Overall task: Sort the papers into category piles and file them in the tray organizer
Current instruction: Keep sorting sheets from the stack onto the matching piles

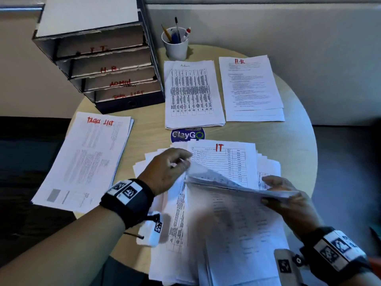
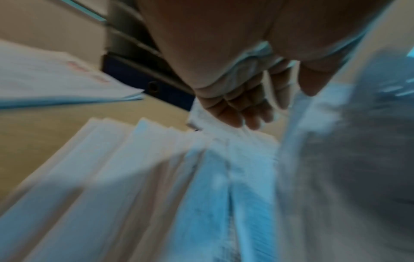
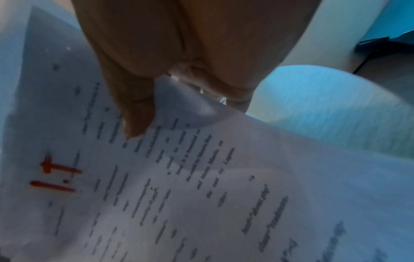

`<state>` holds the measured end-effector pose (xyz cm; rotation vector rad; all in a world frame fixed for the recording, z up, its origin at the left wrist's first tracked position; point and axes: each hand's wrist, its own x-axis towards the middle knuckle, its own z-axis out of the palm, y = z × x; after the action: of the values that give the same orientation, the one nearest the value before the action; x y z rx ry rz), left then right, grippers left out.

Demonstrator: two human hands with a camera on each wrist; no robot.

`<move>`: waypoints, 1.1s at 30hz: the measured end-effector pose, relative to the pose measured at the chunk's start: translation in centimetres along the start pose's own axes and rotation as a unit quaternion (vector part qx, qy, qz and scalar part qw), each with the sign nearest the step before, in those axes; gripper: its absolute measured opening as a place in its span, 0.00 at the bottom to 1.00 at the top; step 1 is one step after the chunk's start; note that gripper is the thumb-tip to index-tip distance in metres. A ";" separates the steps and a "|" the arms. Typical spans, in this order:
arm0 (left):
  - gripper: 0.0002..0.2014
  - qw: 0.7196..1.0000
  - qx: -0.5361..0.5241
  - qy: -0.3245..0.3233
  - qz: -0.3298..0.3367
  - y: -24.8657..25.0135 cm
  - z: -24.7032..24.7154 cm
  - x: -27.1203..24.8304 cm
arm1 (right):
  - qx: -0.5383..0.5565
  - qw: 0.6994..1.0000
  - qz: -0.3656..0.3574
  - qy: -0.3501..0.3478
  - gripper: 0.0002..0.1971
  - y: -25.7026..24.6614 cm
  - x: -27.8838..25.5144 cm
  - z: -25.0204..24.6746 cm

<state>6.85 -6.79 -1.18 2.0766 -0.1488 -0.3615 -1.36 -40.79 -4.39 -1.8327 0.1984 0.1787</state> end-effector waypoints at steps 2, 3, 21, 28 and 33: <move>0.08 0.994 0.046 0.057 -0.080 -1.8 0.0 2.0 | 0.013 1.000 0.007 -0.028 0.09 -0.6 -0.6 -0.2; 0.09 0.989 0.087 0.063 -0.105 -2.5 0.1 3.1 | 0.025 0.999 -0.001 -0.039 0.08 -0.7 -0.9 -0.3; 0.14 0.933 0.357 -0.032 0.038 -0.1 2.3 8.8 | 0.124 0.991 -0.027 -0.036 0.30 0.7 -2.6 0.1; 0.07 0.981 0.192 -0.015 -0.002 0.7 1.0 6.2 | 0.100 0.992 0.007 -0.074 0.07 -1.0 -2.1 0.6; 0.04 0.988 0.149 0.036 -0.027 0.2 -1.7 4.0 | 0.055 0.996 0.007 -0.073 0.15 -2.6 -0.9 0.7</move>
<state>11.21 -6.44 -0.99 2.3906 -0.1079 -0.3101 -1.65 -39.38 -1.97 -1.7023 0.1155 0.3046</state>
